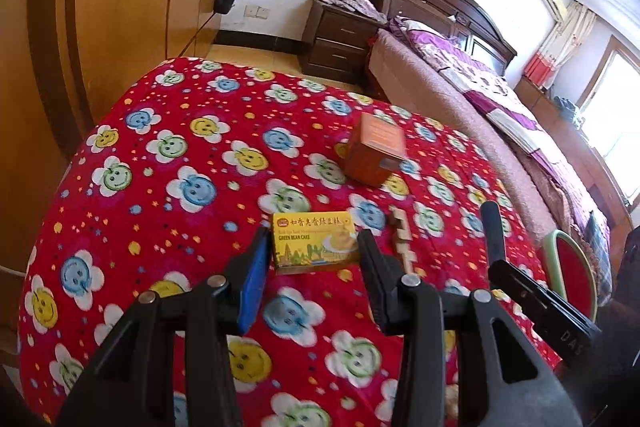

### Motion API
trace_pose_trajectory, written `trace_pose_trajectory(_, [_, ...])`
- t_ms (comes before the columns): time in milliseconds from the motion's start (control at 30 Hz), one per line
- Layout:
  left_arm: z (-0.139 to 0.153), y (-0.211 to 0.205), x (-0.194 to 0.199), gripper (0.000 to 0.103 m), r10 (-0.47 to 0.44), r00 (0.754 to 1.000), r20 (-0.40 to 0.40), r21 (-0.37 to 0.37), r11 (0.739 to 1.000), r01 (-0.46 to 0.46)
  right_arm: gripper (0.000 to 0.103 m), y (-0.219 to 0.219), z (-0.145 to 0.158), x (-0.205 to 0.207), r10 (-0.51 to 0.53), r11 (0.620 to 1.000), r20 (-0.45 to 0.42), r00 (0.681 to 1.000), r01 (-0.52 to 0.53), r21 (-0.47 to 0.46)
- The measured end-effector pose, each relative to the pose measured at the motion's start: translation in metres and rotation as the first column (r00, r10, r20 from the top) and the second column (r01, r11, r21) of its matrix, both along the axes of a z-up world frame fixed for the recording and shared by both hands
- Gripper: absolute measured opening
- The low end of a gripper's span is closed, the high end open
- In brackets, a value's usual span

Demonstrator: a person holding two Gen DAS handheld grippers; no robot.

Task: Collect trash
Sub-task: 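Carry the yellow box and blue hook over the red bin with both tools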

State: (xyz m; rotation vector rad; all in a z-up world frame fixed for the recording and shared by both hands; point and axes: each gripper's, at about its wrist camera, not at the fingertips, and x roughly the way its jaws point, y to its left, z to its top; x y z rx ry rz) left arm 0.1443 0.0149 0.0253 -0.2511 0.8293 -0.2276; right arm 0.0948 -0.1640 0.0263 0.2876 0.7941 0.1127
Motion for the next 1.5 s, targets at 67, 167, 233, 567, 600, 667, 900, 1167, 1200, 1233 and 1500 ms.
trace_pose_trajectory(67, [0.004,-0.005,-0.008,0.044,-0.015,1.0,0.005,-0.01,1.0,0.015,0.018,-0.007,0.004,-0.011,-0.011,1.0,0.012,1.0,0.01,0.015])
trace_pose_trajectory(167, [0.008,-0.014,-0.018,0.044,-0.035,0.999,0.01,-0.017,0.999,0.035,0.018,-0.016,0.009,-0.026,-0.028,0.999,0.025,0.999,0.027,0.031])
trace_pose_trajectory(233, [0.01,-0.02,-0.025,0.044,-0.049,0.999,0.014,-0.02,0.999,0.049,0.018,-0.023,0.012,-0.038,-0.043,0.998,0.033,0.999,0.041,0.037])
trace_pose_trajectory(567, [0.022,-0.056,-0.053,0.044,-0.118,0.993,0.022,-0.036,0.992,0.119,0.018,-0.055,0.022,-0.081,-0.098,0.993,0.068,0.993,0.093,0.076])
trace_pose_trajectory(600, [0.023,-0.059,-0.055,0.044,-0.123,0.992,0.022,-0.037,0.992,0.124,0.019,-0.058,0.023,-0.084,-0.106,0.992,0.072,0.992,0.1,0.078])
trace_pose_trajectory(667, [0.025,-0.065,-0.058,0.044,-0.136,0.991,0.02,-0.042,0.99,0.137,0.019,-0.065,0.025,-0.093,-0.123,0.99,0.081,0.989,0.117,0.082])
trace_pose_trajectory(900, [0.029,-0.089,-0.069,0.044,-0.187,0.982,0.018,-0.048,0.981,0.188,0.019,-0.091,0.028,-0.118,-0.186,0.979,0.096,0.978,0.177,0.098])
trace_pose_trajectory(1167, [0.033,-0.112,-0.079,0.044,-0.231,0.973,0.016,-0.044,0.972,0.231,0.019,-0.113,0.03,-0.137,-0.238,0.967,0.107,0.965,0.226,0.115])
trace_pose_trajectory(1200, [0.034,-0.113,-0.08,0.044,-0.235,0.972,0.016,-0.043,0.971,0.235,0.019,-0.115,0.031,-0.139,-0.242,0.966,0.109,0.964,0.23,0.116])
trace_pose_trajectory(1233, [0.034,-0.116,-0.081,0.044,-0.24,0.971,0.016,-0.044,0.97,0.241,0.019,-0.118,0.031,-0.142,-0.25,0.965,0.113,0.962,0.237,0.115])
trace_pose_trajectory(1500, [0.039,-0.132,-0.085,0.044,-0.276,0.961,0.019,-0.047,0.96,0.276,0.019,-0.133,0.039,-0.158,-0.291,0.955,0.147,0.945,0.276,0.113])
